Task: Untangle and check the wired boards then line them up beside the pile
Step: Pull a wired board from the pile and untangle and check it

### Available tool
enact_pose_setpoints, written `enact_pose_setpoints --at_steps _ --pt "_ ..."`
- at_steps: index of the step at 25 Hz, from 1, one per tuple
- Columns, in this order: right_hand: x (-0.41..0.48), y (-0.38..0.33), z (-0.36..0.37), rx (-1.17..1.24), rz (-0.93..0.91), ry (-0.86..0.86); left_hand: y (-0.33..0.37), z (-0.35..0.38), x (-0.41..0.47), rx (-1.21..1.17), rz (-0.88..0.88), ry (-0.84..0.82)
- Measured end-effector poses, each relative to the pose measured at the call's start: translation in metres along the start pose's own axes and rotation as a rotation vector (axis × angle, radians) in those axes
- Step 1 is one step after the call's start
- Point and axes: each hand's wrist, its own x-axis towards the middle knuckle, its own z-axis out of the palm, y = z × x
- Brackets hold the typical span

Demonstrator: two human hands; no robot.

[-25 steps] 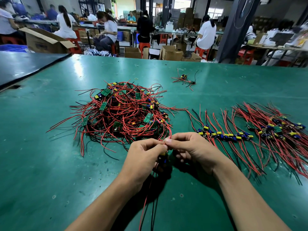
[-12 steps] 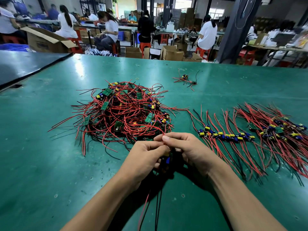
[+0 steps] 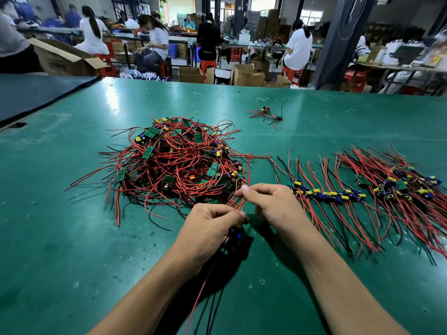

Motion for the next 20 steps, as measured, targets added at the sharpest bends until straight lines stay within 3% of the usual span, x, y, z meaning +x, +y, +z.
enact_pose_setpoints --at_steps 3,8,12,16,20 --pt "0.002 0.000 0.008 0.027 -0.041 0.094 0.000 0.001 0.001 0.034 0.002 0.018" --pt "0.003 -0.013 0.010 0.624 0.287 -0.089 0.000 -0.002 -0.001 0.016 0.001 -0.063" --pt "0.001 -0.018 0.004 0.798 0.406 -0.171 0.003 -0.003 -0.002 -0.151 -0.023 -0.154" --pt "0.000 -0.015 0.002 0.743 0.410 -0.264 0.000 -0.003 -0.001 -0.160 -0.008 -0.128" --pt "-0.004 -0.006 0.008 0.377 0.224 -0.327 0.001 -0.002 -0.002 -0.132 0.029 -0.064"
